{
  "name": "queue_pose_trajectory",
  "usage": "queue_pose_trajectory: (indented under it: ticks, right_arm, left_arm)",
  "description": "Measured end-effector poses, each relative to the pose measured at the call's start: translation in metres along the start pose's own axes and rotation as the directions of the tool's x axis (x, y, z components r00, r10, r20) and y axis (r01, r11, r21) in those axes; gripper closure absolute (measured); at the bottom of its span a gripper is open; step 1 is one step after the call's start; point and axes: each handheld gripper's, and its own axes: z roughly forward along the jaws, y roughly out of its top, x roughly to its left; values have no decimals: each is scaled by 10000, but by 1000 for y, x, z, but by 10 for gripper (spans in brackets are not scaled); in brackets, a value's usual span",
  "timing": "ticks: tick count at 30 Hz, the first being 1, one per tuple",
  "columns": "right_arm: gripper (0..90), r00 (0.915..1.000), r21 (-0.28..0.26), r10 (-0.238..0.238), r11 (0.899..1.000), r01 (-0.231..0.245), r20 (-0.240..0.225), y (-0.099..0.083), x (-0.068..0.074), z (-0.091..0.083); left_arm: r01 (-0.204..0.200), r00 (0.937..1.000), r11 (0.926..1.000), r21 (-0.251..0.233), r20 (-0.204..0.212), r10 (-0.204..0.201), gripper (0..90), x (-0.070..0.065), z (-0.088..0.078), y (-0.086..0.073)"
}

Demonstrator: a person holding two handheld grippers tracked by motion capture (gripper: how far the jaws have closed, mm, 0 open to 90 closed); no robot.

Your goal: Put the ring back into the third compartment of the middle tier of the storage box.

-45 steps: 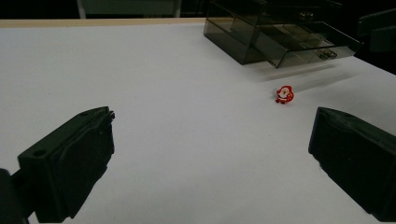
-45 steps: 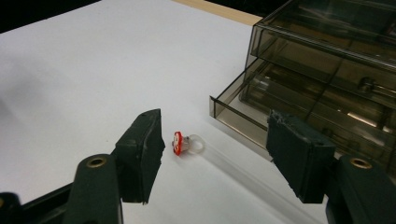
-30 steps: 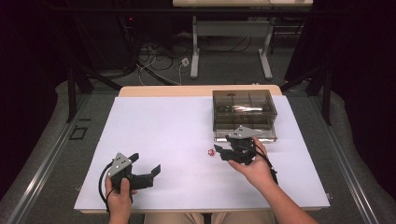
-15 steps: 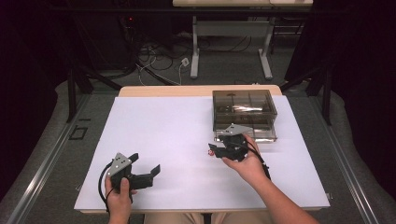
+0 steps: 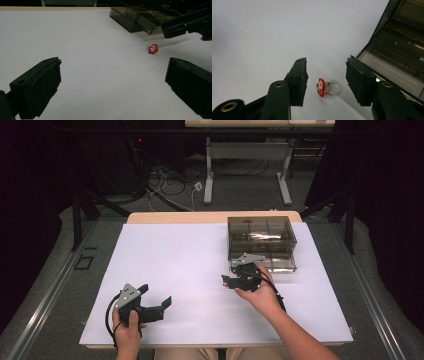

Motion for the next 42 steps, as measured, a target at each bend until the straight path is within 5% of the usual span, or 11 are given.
queue_pose_trajectory:
  ticks: [17,25,29,35,42]
  right_arm:
    - [573,9984,1047,572,9929,-567,-16,-7,-2,16]
    - [600,9974,1075,721,9916,-723,54,-9,-3,23]
    - [609,9968,1492,796,9856,-801,91,-9,-4,25]
    - [628,9950,1299,981,9865,-994,168,-12,-5,31]
    - [653,9931,1786,1158,9769,-1171,180,-11,-7,32]
  left_arm:
    - [27,10000,10000,-10,-7,-27,4,0,0,0]
    - [40,10000,10000,0,10,-40,4,1,0,0]
    - [51,10000,10000,11,10,-51,4,1,0,0]
    - [75,10000,9999,82,43,-75,4,1,0,0]
    - [102,9999,9999,92,54,-103,4,1,0,-1]
